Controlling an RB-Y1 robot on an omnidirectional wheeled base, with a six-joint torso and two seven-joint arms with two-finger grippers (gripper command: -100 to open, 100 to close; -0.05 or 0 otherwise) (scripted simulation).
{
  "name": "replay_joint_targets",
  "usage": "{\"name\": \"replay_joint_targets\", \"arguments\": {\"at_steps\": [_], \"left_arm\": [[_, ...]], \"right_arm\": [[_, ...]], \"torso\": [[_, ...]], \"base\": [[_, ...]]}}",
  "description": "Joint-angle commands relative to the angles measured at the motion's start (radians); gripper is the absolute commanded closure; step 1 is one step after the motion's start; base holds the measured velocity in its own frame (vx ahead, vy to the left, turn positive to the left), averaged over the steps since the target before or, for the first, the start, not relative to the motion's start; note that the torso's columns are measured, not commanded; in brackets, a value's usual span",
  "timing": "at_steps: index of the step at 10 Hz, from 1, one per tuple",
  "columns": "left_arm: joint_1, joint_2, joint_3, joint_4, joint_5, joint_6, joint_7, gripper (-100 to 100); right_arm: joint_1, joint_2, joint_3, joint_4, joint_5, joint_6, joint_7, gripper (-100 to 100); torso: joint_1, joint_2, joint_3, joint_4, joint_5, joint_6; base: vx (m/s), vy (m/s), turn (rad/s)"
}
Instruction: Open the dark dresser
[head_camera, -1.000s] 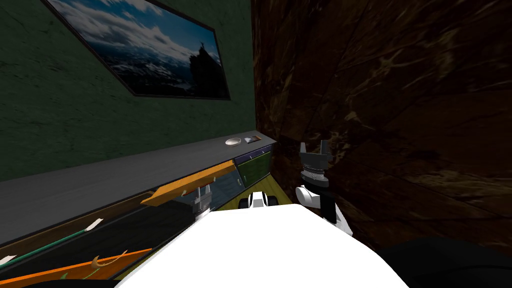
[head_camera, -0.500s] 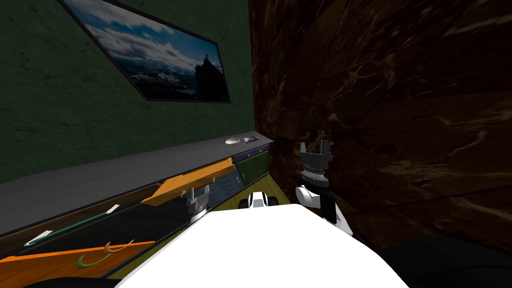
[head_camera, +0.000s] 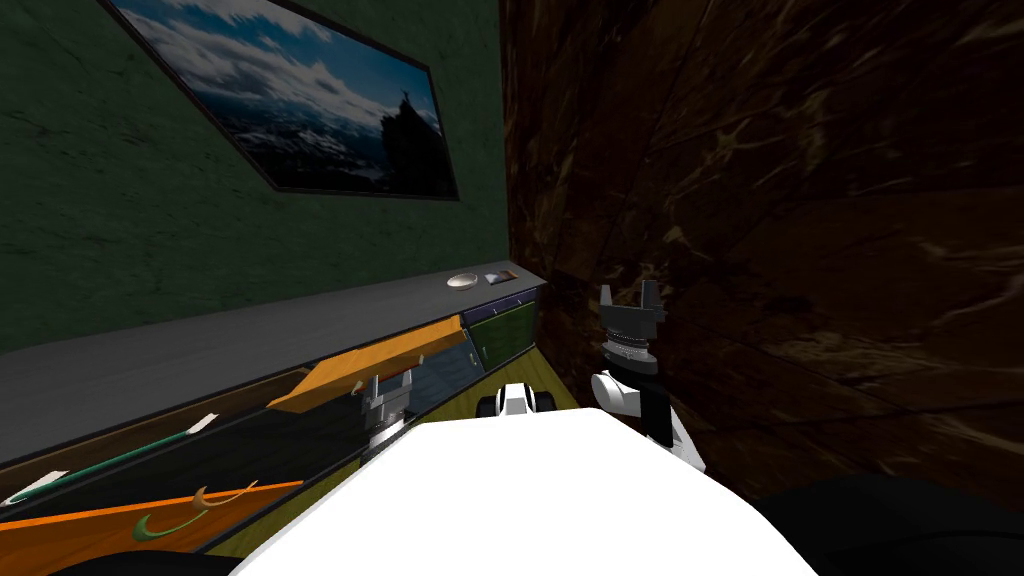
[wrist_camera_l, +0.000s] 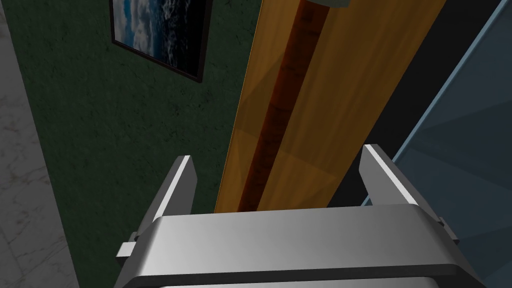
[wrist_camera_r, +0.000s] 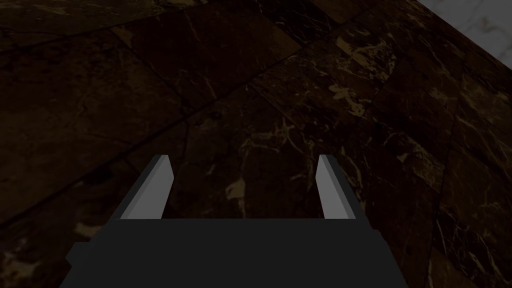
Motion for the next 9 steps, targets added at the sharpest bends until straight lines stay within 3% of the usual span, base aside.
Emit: {"name": "replay_joint_targets", "arguments": {"at_steps": [1,2,3,4,9], "left_arm": [[0.017,0.026,0.019,-0.076,0.019,0.039,0.010,-100],[0.027,0.035,0.024,-0.101,0.027,0.057,0.014,-100],[0.043,0.023,0.012,-0.083,0.022,0.072,0.008,-100],[0.047,0.023,0.011,-0.082,0.023,0.082,0.009,0],[0.057,0.019,0.006,-0.065,0.023,0.100,0.007,0]], "right_arm": [[0.000,0.000,0.000,0.000,0.000,0.000,0.000,0],[0.000,0.000,0.000,0.000,0.000,0.000,0.000,0],[0.000,0.000,0.000,0.000,0.000,0.000,0.000,0],[0.000,0.000,0.000,0.000,0.000,0.000,0.000,0],[0.000,0.000,0.000,0.000,0.000,0.000,0.000,0]], "torso": [[-0.003,0.002,0.001,0.002,-0.003,-0.001],[-0.005,0.003,0.001,0.003,-0.005,-0.001],[-0.007,0.005,0.001,0.005,-0.008,-0.001],[-0.006,0.004,0.002,0.002,-0.003,0.000],[0.006,-0.007,-0.002,-0.006,0.007,0.001]], "base": [[0.004,-0.041,0.013],[0.004,-0.048,0.005],[0.008,-0.013,0.009],[0.000,0.000,0.000],[0.000,0.000,0.000]]}}
